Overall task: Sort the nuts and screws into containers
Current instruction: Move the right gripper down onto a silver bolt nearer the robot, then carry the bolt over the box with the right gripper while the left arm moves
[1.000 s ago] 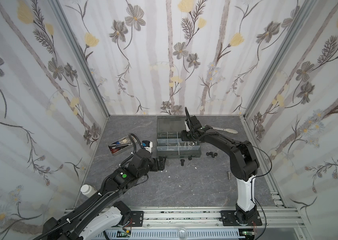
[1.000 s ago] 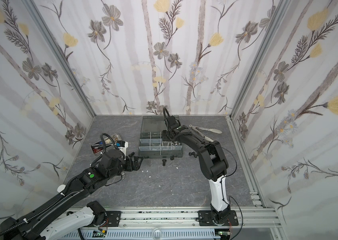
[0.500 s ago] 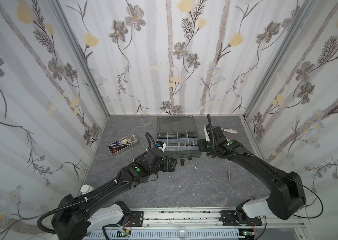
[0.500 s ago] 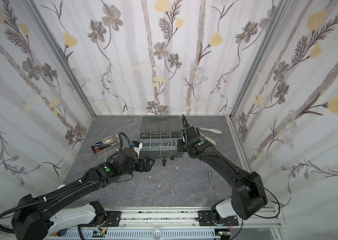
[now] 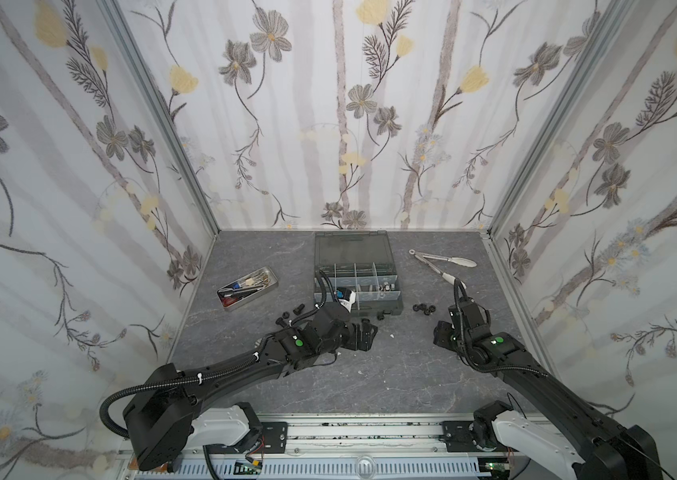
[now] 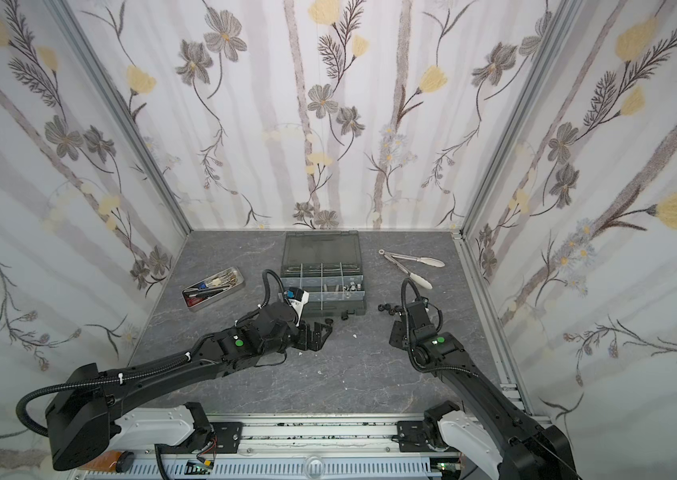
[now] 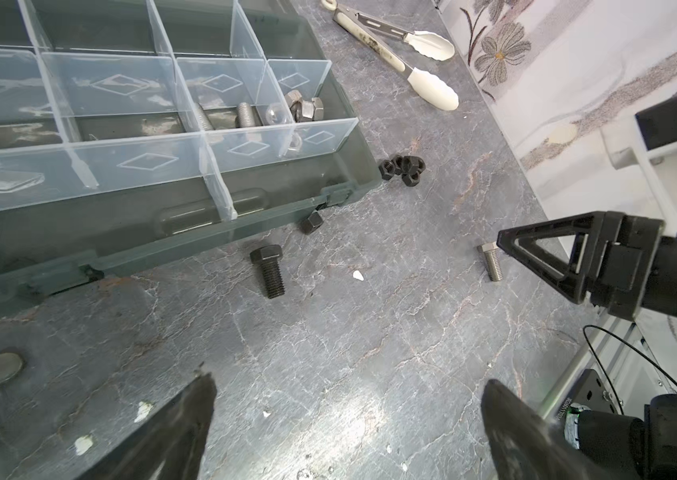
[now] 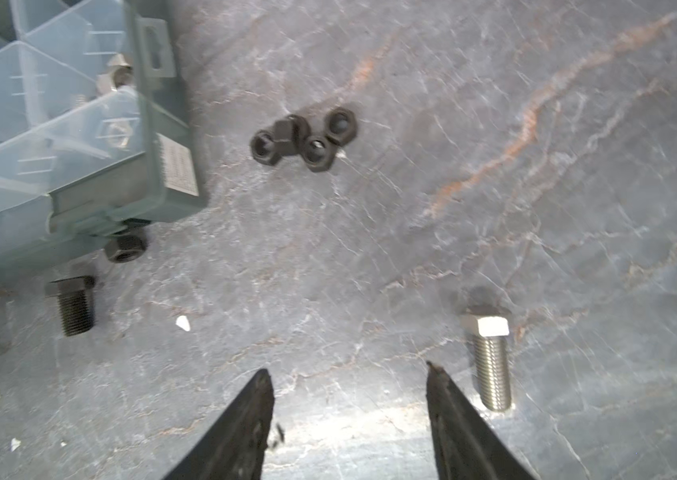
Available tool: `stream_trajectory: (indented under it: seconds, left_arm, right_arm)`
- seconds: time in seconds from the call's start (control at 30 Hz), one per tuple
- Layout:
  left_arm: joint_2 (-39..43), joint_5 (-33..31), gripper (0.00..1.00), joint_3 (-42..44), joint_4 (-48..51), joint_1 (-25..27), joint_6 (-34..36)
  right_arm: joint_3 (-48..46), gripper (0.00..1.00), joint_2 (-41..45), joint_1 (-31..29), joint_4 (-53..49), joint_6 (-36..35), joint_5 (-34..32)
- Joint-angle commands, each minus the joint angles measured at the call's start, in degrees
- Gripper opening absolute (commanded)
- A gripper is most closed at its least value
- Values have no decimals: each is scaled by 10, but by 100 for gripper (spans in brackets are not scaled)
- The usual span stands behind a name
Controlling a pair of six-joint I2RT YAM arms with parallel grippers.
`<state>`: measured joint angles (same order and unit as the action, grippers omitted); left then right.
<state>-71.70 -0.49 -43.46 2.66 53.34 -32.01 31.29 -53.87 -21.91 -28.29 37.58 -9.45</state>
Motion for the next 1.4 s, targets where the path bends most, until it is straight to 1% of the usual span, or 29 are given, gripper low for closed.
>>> stream_trajectory:
  seconds: [0.0, 0.1, 0.17, 0.23, 0.27, 0.33, 0.53, 0.63, 0.77, 0.83, 1.0, 1.2, 1.3, 1.37]
  left_arm:
    - [9, -14, 100, 8, -22, 1, -9]
    - [17, -14, 100, 19, -23, 0, -8]
    - [20, -14, 100, 25, -25, 1, -9]
    - [22, -14, 100, 31, -28, 1, -8]
    - [22, -14, 100, 32, -28, 0, -9]
    - [25, -14, 100, 35, -28, 1, -9]
    - [46, -23, 100, 45, -20, 0, -7]
    - [56, -27, 100, 52, -15, 1, -7]
    - [71, -35, 100, 56, -2, 1, -7]
    - [80, -41, 100, 58, 5, 1, -6]
    - [106, -53, 100, 66, 17, 1, -4]
    - [118, -55, 100, 76, 15, -1, -3]
    - [119, -54, 100, 78, 14, -1, -2]
    - [120, -55, 100, 77, 14, -1, 1]
  right_arm:
    - [-31, 62, 30, 17, 18, 54, -20]
    - [-55, 64, 66, 34, 17, 73, -30]
    - [-72, 69, 85, 43, 19, 91, -38]
    - [-86, 70, 93, 53, 25, 104, -39]
    - [-92, 73, 95, 59, 30, 106, -37]
    - [-103, 74, 95, 73, 43, 103, -36]
    - [-122, 73, 63, 105, 94, 81, 9]
    - [-125, 70, 32, 107, 119, 74, 26]
    - [-124, 65, -16, 105, 151, 65, 69]
    - [-123, 63, -33, 102, 159, 62, 73]
    - [-122, 56, -55, 100, 166, 54, 63]
    - [-120, 51, -75, 100, 164, 52, 40]
    - [-121, 47, -85, 100, 166, 53, 31]
    - [-121, 41, -90, 100, 167, 52, 20]
